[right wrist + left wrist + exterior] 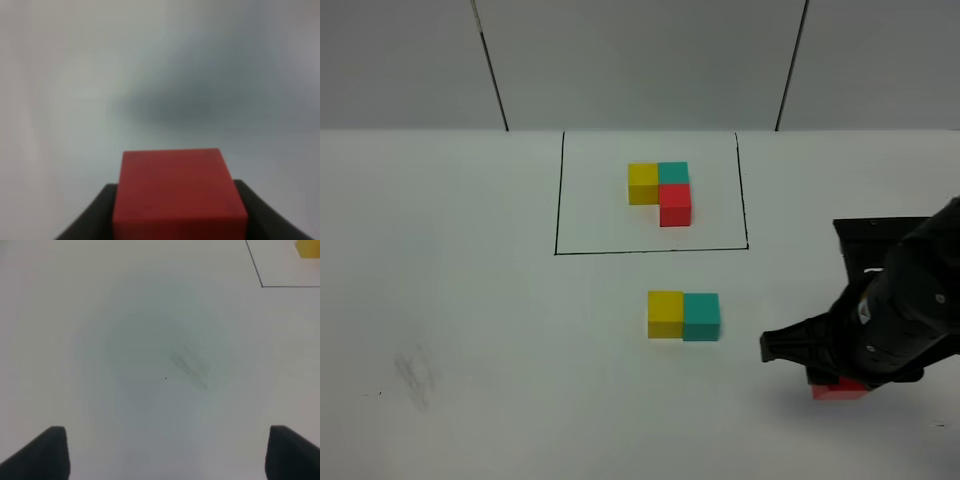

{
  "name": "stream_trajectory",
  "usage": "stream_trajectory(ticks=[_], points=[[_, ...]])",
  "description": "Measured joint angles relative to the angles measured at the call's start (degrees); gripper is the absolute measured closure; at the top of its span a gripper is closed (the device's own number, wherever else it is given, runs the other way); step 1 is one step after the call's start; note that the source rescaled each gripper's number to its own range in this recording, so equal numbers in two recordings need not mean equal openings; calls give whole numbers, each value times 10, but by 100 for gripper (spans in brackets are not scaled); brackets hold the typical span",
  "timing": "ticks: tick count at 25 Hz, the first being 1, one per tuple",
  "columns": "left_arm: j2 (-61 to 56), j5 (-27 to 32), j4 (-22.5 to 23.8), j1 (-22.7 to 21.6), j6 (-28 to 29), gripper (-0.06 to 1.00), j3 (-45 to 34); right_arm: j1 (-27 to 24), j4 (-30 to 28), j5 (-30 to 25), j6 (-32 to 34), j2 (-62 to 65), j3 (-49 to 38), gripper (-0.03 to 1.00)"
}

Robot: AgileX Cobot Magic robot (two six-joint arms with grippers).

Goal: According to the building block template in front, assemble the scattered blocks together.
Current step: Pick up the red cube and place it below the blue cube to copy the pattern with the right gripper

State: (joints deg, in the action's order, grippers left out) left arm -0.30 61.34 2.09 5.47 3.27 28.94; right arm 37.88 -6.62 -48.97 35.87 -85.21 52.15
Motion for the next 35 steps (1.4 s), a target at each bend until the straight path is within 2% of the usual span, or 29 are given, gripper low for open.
stream_trajectory(ticks=[5, 8, 13, 17, 25, 28, 35], points=[[0, 0, 0, 0, 0, 9, 0, 60, -9, -59, 78, -52, 72, 75], [0, 0, 0, 0, 0, 9, 0, 87, -9, -75, 86, -97, 124, 75], [0, 0, 0, 0, -1, 9, 0, 93, 15, -76, 101, -176, 184, 75], [0, 0, 1, 0, -1, 9, 0, 93, 37, -60, 102, -220, 202, 75], [0, 0, 1, 0, -1, 9, 0, 93, 38, 5, 99, -268, 207, 75], [0, 0, 1, 0, -1, 9, 0, 93, 21, 26, 103, -286, 210, 75], [0, 0, 1, 0, -1, 9, 0, 93, -4, 34, 118, -308, 210, 75]])
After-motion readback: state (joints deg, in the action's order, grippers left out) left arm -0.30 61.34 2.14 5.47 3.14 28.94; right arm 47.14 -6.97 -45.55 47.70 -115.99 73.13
